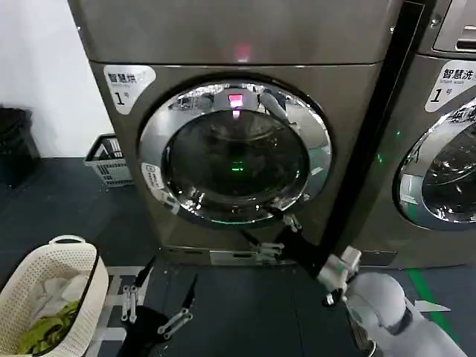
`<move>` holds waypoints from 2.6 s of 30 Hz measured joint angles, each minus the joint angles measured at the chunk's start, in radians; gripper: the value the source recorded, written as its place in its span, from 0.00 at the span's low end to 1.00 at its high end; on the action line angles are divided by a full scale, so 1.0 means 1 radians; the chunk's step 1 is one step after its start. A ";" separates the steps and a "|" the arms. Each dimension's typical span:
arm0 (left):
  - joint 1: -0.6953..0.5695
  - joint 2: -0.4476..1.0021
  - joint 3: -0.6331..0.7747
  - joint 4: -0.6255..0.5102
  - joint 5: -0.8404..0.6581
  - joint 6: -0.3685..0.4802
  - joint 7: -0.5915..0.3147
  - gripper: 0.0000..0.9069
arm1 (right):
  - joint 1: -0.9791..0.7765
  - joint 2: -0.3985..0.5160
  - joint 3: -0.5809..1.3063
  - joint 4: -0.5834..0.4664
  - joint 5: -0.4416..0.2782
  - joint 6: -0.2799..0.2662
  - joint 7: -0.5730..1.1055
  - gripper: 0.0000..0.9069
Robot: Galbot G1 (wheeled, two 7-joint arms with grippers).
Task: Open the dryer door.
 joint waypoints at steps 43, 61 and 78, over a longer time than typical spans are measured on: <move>-0.005 -0.022 0.001 0.017 0.012 -0.002 -0.002 1.00 | 0.436 0.189 -0.364 -0.333 -0.029 -0.013 0.053 1.00; -0.009 -0.023 -0.001 0.021 0.010 -0.005 -0.002 1.00 | 0.527 0.298 -0.438 -0.442 -0.049 -0.013 0.057 1.00; -0.006 -0.025 -0.007 0.017 0.004 -0.008 -0.003 1.00 | 0.602 0.411 -0.498 -0.583 -0.062 0.004 0.041 1.00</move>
